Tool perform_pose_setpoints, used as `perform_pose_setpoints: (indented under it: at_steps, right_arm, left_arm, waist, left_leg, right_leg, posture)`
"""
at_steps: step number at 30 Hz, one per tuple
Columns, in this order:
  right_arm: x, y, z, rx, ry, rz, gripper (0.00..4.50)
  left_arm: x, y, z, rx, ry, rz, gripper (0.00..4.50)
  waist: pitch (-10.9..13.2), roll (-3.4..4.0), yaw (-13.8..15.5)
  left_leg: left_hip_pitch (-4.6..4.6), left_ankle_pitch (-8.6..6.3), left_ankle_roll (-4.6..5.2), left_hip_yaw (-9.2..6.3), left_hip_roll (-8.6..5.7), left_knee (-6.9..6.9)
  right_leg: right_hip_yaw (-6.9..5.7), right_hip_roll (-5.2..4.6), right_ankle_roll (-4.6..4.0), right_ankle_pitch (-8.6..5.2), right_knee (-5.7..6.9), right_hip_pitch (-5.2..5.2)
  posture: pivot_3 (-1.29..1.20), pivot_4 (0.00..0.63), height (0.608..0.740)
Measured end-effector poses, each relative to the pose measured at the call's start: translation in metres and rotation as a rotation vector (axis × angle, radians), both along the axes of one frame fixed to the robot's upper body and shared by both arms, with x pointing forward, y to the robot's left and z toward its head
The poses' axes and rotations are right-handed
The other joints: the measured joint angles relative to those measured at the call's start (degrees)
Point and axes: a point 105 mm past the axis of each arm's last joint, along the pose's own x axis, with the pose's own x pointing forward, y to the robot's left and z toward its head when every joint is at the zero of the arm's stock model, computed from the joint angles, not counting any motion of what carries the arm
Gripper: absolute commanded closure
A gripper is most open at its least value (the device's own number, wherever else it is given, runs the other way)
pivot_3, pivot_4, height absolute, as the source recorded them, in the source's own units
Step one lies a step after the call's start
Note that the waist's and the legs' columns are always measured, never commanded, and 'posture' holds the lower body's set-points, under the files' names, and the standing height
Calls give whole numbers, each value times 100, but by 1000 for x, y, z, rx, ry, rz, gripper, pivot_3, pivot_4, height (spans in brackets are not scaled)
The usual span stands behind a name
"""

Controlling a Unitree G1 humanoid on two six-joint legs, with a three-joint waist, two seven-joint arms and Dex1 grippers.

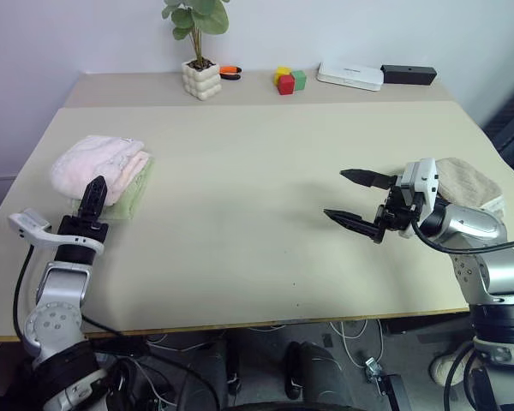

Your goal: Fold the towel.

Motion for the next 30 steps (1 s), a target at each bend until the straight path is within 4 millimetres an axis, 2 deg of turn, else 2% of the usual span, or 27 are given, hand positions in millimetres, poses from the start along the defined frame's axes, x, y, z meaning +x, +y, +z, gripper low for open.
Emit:
perform_pose_setpoints:
  at_steps: [5, 10, 12, 18, 26, 30]
  right_arm:
    - [3, -3, -1, 2, 6, -1, 0]
    - [0, -1, 2, 67, 37, 41, 0]
    - [-2, 0, 4, 71, 30, 58, 0]
    - [-9, 3, 9, 67, 11, 104, 0]
    - [-20, -11, 16, 49, 20, 56, 0]
    - [-29, -7, 16, 38, 21, 43, 0]
  left_arm:
    - [-17, -32, -8, 103, 7, -196, 25]
    - [-20, -100, 25, 369, -127, -515, 25]
    - [-16, -118, 37, 470, -190, -577, 25]
    - [2, -135, 61, 630, -304, -585, 25]
    - [18, -136, 46, 698, -278, -638, 25]
    - [37, -139, 48, 727, -306, -669, 25]
  waist:
    - [2, 0, 27]
    - [1, 2, 47]
    - [1, 5, 38]
    - [1, 6, 20]
    - [3, 6, 47]
    - [2, 6, 52]
  left_leg:
    - [-3, 0, -2, 1, 1, -2]
    - [-5, -1, -2, 8, 0, -8]
    - [-5, 0, -3, 16, 0, -15]
    - [-13, 8, -11, 25, 4, -29]
    - [-14, 7, -9, 20, 5, -17]
    - [-16, 3, -4, 18, 4, -14]
  right_leg:
    - [0, -1, -2, 0, 0, -27]
    - [3, -5, -8, 3, -6, -31]
    - [7, -4, -8, 3, -6, -38]
    - [13, 3, -6, 4, -4, -34]
    - [11, 3, -6, 4, -2, -51]
    - [10, 2, -7, 4, -4, -50]
  posture:
    - [0, 150, 740]
    - [0, 150, 740]
    - [0, 150, 740]
    - [0, 150, 740]
    - [0, 150, 740]
    - [0, 150, 740]
